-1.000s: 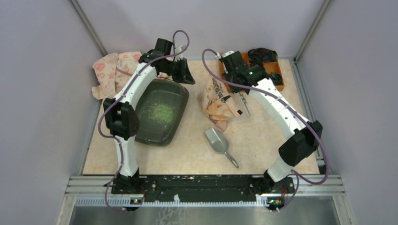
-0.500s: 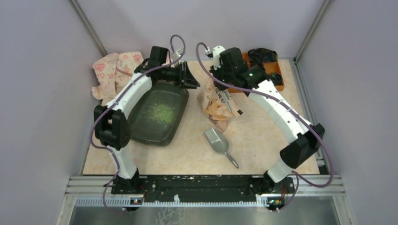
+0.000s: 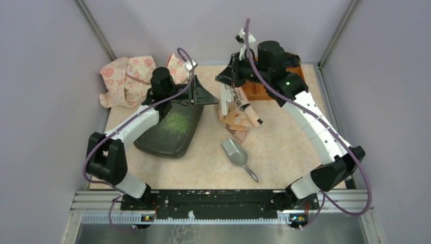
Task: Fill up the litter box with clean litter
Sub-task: Adjust the clamp.
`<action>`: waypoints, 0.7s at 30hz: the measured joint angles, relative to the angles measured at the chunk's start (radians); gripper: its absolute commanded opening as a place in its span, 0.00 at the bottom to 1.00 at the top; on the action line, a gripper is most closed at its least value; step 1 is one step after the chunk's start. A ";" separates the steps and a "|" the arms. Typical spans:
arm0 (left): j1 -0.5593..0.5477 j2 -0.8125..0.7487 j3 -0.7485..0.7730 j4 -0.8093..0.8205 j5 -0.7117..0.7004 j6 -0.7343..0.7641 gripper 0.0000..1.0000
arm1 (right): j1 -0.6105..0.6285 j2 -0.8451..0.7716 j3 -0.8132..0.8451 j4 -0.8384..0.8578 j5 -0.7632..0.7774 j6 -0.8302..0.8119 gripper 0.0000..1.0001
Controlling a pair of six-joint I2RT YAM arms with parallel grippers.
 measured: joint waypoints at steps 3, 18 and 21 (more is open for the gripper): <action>0.000 -0.021 -0.023 0.085 0.002 -0.013 0.60 | -0.001 0.012 -0.011 0.038 -0.069 0.055 0.00; -0.004 -0.034 -0.037 0.385 0.029 -0.127 0.55 | -0.030 0.013 -0.136 0.180 -0.242 0.215 0.00; -0.013 -0.034 -0.037 0.403 0.029 -0.138 0.50 | -0.031 0.013 -0.152 0.230 -0.265 0.245 0.00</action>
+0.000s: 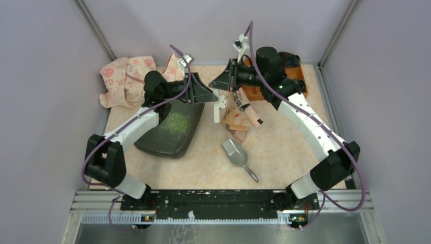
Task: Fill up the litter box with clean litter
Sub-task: Adjust the clamp.
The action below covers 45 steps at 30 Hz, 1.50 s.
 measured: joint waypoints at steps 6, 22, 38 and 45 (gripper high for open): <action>-0.020 0.013 0.000 0.011 0.000 -0.008 0.20 | 0.000 0.000 -0.061 0.087 -0.041 0.067 0.00; -0.024 0.031 0.001 0.034 0.018 -0.026 0.15 | -0.145 -0.039 -0.142 0.178 -0.168 0.146 0.57; 0.013 0.089 0.001 0.328 0.042 -0.301 0.16 | -0.220 -0.163 -0.443 0.523 -0.422 0.356 0.57; 0.013 0.118 0.001 0.354 0.042 -0.339 0.16 | -0.179 -0.166 -0.441 0.555 -0.444 0.362 0.57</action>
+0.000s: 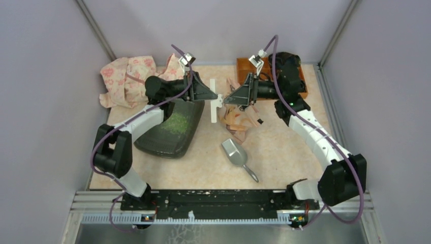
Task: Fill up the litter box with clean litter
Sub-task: Adjust the clamp.
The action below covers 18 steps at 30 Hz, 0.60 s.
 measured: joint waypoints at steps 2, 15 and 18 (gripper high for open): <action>0.000 0.000 0.000 0.003 0.000 -0.003 0.16 | 0.014 0.000 0.012 -0.032 0.001 -0.024 0.57; 0.000 0.000 0.004 0.010 0.000 -0.008 0.16 | 0.056 0.031 0.079 -0.164 0.035 -0.124 0.42; 0.000 0.000 0.004 0.009 -0.001 -0.008 0.16 | 0.060 0.039 0.079 -0.174 0.042 -0.130 0.35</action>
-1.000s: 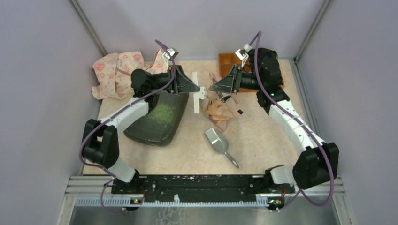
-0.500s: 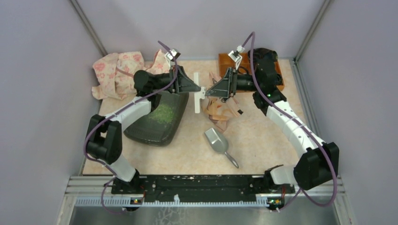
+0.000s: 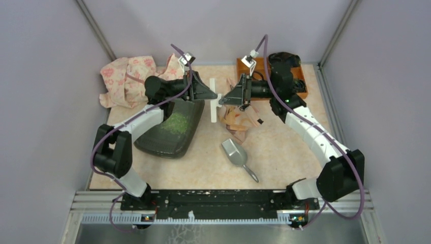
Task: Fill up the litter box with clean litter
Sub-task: Adjust the clamp.
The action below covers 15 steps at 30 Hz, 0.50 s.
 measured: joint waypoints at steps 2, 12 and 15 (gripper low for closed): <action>0.000 0.000 0.000 0.001 0.000 0.000 0.16 | 0.005 0.005 0.000 -0.006 0.004 -0.005 0.33; 0.000 0.000 0.000 0.001 -0.001 0.002 0.25 | 0.017 0.021 0.027 -0.054 0.034 -0.031 0.00; 0.000 0.000 0.000 -0.009 -0.005 0.010 0.36 | 0.017 0.021 0.040 -0.092 0.056 -0.051 0.00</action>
